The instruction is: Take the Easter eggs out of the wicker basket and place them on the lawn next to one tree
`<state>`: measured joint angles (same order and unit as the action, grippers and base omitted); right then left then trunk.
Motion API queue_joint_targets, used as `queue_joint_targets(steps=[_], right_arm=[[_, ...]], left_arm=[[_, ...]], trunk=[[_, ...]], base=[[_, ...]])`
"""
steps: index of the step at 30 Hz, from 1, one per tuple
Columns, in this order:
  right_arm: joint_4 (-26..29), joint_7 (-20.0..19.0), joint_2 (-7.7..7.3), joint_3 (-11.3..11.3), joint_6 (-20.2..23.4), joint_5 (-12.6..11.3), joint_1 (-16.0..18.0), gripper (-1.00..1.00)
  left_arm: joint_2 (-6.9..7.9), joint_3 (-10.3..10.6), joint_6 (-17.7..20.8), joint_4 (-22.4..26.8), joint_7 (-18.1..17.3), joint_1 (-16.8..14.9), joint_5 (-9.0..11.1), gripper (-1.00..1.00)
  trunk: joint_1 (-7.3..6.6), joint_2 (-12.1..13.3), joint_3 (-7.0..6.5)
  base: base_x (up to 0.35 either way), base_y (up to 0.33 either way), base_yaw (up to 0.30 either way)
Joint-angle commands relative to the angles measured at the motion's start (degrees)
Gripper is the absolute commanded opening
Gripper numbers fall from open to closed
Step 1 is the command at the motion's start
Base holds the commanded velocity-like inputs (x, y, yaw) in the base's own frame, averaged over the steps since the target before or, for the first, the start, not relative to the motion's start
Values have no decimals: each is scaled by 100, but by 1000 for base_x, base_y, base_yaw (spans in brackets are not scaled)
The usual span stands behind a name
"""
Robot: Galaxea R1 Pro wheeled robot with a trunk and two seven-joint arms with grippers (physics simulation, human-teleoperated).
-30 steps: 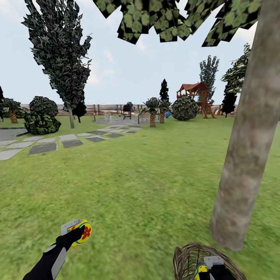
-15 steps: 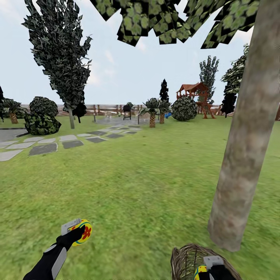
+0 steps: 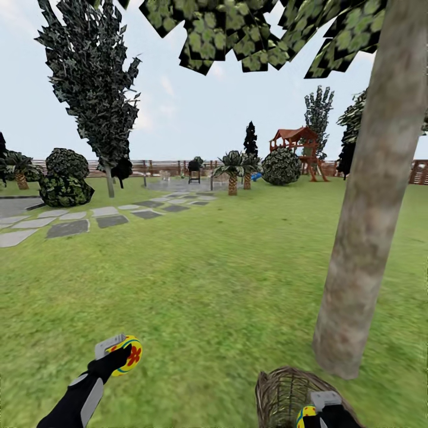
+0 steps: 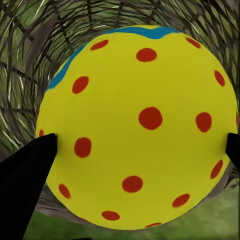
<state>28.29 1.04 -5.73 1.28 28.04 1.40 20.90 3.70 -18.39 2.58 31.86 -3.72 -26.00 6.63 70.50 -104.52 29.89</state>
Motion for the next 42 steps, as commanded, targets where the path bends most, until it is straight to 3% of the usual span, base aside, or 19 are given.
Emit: queue_joint_targets(steps=[1, 11, 16, 35, 42], right_arm=[[10, 10, -1, 13, 34, 11, 2, -100], [10, -16, -3, 13, 42, -17, 2, -100], [1, -5, 4, 21, 35, -17, 2, -100], [1, 12, 28, 10, 34, 4, 2, -100], [1, 10, 27, 6, 34, -17, 2, -100]], left_arm=[[-4, -23, 25, 4, -41, -7, 58, -100], [-9, -32, 24, 4, -41, -2, 67, -100], [-18, -25, 24, -4, -41, -4, 66, -100], [-25, -16, 21, -2, -58, -2, 57, -100], [-25, -13, 24, -3, -59, -4, 49, -100]], trunk=[[-24, 38, -12], [-243, 439, -191], [-353, 639, -281], [-771, 1401, -622], [-924, 1682, -748]], base=[[-39, -37, 0], [-13, -3, 0], [-311, 0, 2], [-172, -95, 276], [-190, -273, 32]])
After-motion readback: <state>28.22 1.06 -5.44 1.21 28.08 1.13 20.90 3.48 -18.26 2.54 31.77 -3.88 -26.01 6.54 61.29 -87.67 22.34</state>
